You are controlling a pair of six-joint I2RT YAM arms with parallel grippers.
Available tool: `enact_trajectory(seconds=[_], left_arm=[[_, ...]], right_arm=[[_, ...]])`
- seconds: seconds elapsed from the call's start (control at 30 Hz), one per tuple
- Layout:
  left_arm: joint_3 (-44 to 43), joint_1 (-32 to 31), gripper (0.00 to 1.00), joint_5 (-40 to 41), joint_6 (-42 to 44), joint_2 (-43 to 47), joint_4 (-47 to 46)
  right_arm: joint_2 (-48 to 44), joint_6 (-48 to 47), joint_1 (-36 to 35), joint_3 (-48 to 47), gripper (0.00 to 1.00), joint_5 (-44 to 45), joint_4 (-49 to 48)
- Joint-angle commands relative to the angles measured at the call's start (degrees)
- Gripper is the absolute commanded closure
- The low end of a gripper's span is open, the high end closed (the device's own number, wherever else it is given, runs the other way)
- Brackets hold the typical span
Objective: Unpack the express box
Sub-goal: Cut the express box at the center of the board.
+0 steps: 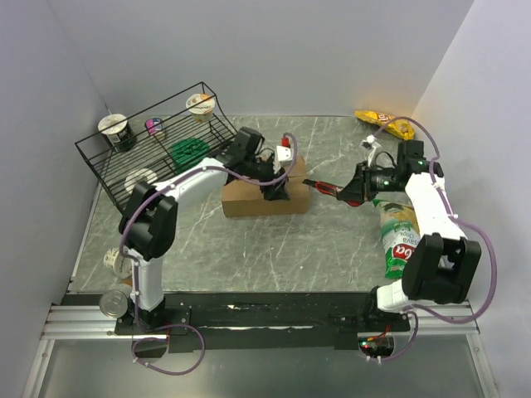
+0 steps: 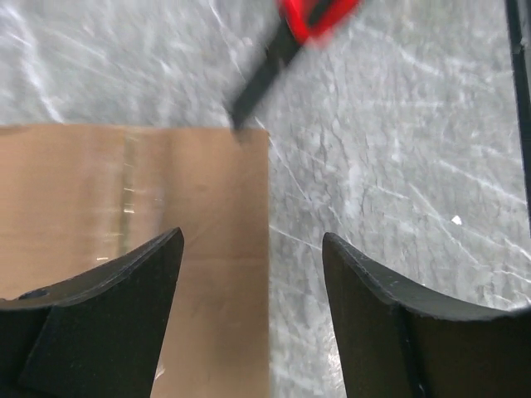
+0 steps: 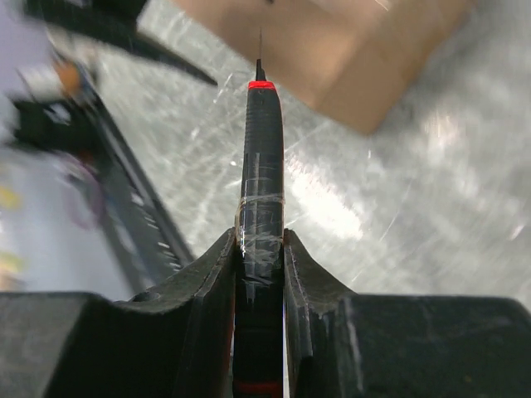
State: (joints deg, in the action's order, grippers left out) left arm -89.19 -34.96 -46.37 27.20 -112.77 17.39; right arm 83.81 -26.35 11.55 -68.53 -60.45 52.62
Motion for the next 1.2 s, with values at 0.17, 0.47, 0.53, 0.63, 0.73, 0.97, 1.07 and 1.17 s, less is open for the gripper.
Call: enact_trajectory(seconds=[0.17, 0.47, 0.53, 0.63, 0.73, 0.97, 1.07, 1.17], left_arm=[[-6.26, 0.33, 0.27, -8.38, 0.22, 4.49, -2.18], [-10.83, -1.16, 0.34, -15.59, 0.49, 0.63, 1.15], [-11.36, -1.60, 0.36, -16.03, 0.13, 0.10, 0.98], [-11.97, -2.65, 0.38, -16.38, -1.18, -0.96, 0.02], [-12.15, -3.71, 0.40, -16.38, -2.68, -1.84, -1.57], [-13.20, -4.06, 0.62, -17.44, -4.96, -3.77, -1.39], [-14.17, -3.98, 0.86, -17.88, -6.89, -4.73, -0.86], [-14.52, -3.71, 0.99, -18.67, -11.35, -5.00, -2.35]], right_arm=[[-5.94, -11.19, -9.78, -3.10, 1.00, 7.44, -5.76], [-8.22, -9.59, -12.87, -1.96, 1.00, 8.94, -9.11], [-8.58, -10.91, -14.18, -2.22, 1.00, 9.64, -9.46], [-8.93, -12.05, -15.50, -2.66, 1.00, 10.35, -9.82], [-9.10, -12.76, -16.38, -3.27, 1.00, 10.35, -9.64], [-10.86, -11.45, -16.83, -2.92, 1.00, 8.59, -11.31], [-10.77, -10.83, -16.83, -2.40, 1.00, 7.45, -11.66], [-10.42, -10.22, -16.74, -2.13, 1.00, 5.87, -12.10]])
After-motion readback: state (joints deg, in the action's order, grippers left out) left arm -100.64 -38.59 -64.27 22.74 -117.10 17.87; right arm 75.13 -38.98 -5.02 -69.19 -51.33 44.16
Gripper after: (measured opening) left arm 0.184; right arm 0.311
